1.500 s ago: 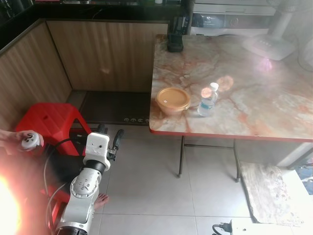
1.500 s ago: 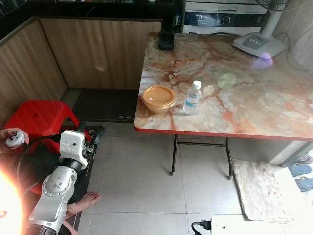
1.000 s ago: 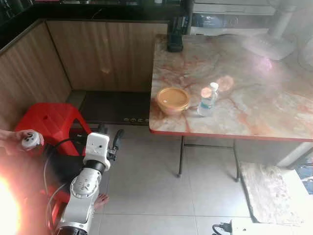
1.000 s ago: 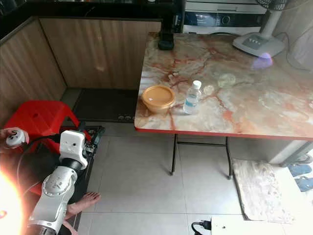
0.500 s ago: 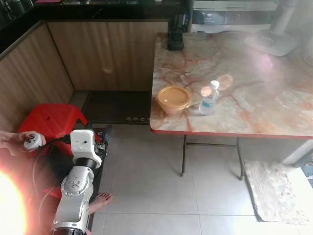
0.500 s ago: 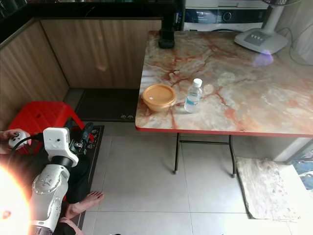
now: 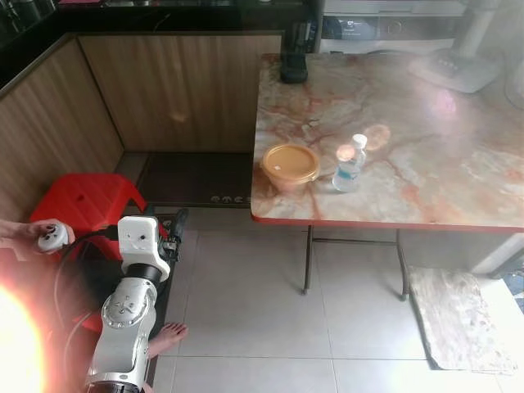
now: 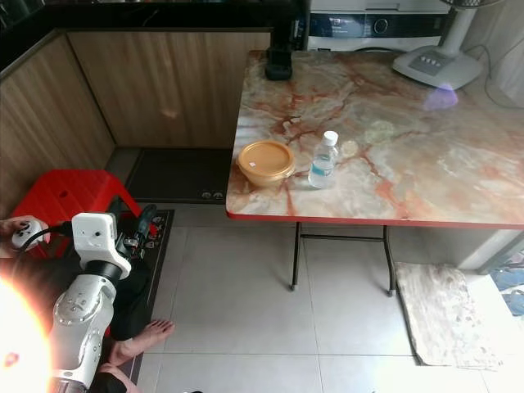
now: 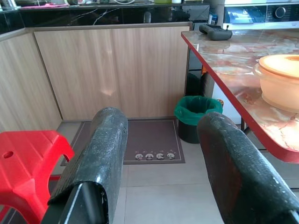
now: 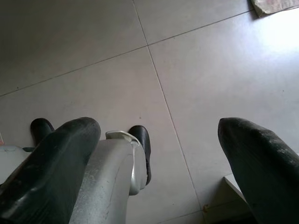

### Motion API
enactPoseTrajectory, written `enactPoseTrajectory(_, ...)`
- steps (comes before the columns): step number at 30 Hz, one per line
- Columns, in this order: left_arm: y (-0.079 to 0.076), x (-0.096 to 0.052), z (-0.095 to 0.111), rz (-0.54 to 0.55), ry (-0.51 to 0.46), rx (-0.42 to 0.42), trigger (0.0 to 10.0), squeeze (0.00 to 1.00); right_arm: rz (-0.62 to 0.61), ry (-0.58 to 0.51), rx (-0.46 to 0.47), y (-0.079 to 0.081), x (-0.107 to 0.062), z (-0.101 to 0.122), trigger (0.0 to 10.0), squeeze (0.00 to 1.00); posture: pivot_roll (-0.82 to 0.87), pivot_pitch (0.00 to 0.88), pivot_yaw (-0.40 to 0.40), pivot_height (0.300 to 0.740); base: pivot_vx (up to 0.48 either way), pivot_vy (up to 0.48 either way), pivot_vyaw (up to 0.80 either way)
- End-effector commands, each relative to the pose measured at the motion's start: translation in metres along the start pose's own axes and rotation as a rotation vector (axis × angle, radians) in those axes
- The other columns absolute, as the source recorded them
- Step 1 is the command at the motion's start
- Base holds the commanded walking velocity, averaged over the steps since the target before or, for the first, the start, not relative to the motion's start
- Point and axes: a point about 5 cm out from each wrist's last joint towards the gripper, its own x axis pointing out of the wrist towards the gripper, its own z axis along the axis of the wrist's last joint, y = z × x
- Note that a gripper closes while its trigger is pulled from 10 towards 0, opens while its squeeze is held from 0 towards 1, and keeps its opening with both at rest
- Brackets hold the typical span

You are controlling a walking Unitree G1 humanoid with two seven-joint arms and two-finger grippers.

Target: Restocking fridge

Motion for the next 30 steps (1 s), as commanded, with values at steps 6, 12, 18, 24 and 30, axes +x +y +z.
enactPoseTrajectory(6, -0.0008, -0.0019, 0.0033, -0.014, -0.005, 0.003, 10.0, 0.00, -0.001, 0.002, 0.019, -0.0001, -0.0008, -0.0027, 10.0, 0.00, 0.12, 0.079, -0.003, 0.740, 0.292, 0.000, 0.00)
enactPoseTrajectory(12, -0.0017, -0.0024, 0.0035, -0.016, -0.004, -0.001, 10.0, 0.00, -0.002, 0.005, 0.024, 0.0000, -0.0008, -0.0028, 10.0, 0.00, 0.12, 0.082, -0.006, 0.740, 0.334, 0.000, 0.00)
enactPoseTrajectory(18, -0.0026, -0.0029, 0.0038, -0.020, -0.003, -0.004, 10.0, 0.00, 0.002, 0.006, 0.029, 0.0013, -0.0004, -0.0029, 10.0, 0.00, 0.12, 0.083, -0.006, 0.740, 0.342, 0.000, -0.53)
enactPoseTrajectory(24, -0.0030, -0.0027, 0.0046, -0.022, -0.005, -0.005, 10.0, 0.00, 0.003, -0.002, 0.030, 0.0023, -0.0001, -0.0020, 10.0, 0.00, 0.12, 0.082, -0.006, 0.740, 0.342, 0.000, 0.00)
enactPoseTrajectory(30, -0.0035, -0.0023, 0.0063, -0.023, -0.009, -0.005, 10.0, 0.00, 0.005, -0.005, 0.030, 0.0033, 0.0002, -0.0016, 10.0, 0.00, 0.12, 0.081, -0.008, 0.740, 0.341, 0.000, 0.00)
